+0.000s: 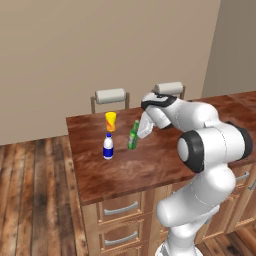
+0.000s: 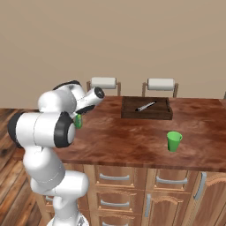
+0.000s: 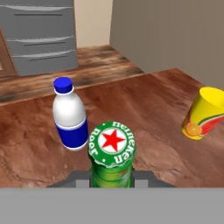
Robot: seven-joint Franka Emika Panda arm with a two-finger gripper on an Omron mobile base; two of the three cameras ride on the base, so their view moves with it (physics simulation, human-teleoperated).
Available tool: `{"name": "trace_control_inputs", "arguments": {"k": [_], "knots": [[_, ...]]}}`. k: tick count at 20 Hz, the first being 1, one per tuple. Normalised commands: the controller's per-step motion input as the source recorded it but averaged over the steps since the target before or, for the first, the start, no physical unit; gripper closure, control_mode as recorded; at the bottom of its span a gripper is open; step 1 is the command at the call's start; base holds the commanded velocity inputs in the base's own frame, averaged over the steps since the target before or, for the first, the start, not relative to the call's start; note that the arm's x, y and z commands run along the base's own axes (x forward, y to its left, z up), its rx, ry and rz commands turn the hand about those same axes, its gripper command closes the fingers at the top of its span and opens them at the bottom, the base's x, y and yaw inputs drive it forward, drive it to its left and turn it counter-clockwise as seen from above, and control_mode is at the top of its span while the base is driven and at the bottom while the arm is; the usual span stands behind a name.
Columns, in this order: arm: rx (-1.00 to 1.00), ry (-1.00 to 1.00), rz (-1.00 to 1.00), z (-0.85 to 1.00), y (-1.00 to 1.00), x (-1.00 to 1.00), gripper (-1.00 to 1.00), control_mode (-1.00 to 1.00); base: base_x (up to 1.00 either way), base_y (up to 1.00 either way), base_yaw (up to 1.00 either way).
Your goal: Place the drinks on the dining counter in a tight cluster.
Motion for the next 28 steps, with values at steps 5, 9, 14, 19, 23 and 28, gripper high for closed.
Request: {"name": "trace_control_inputs", "arguments": {"k": [5, 9, 14, 19, 23, 28], "knots": [[0.0, 0.0, 0.0, -0.01, 0.23, 0.18, 1.0, -1.0, 0.0, 0.0, 0.0], [0.0, 0.0, 0.0, -0.02, 0.25, 0.06, 1.0, -1.0, 0.0, 0.0, 0.0], [0.0, 0.0, 0.02, -0.03, 0.15, 0.01, 1.0, -1.0, 0.0, 0.0, 0.0], [0.0, 0.0, 0.02, -0.05, 0.07, 0.0, 1.0, -1.0, 0.0, 0.0, 0.0], [0.0, 0.02, 0.03, -0.04, 0.0, 0.0, 1.0, -1.0, 0.0, 0.0, 0.0], [0.0, 0.04, 0.02, -0.12, 0.05, 0.0, 1.0, -1.0, 0.0, 0.0, 0.0]]}}
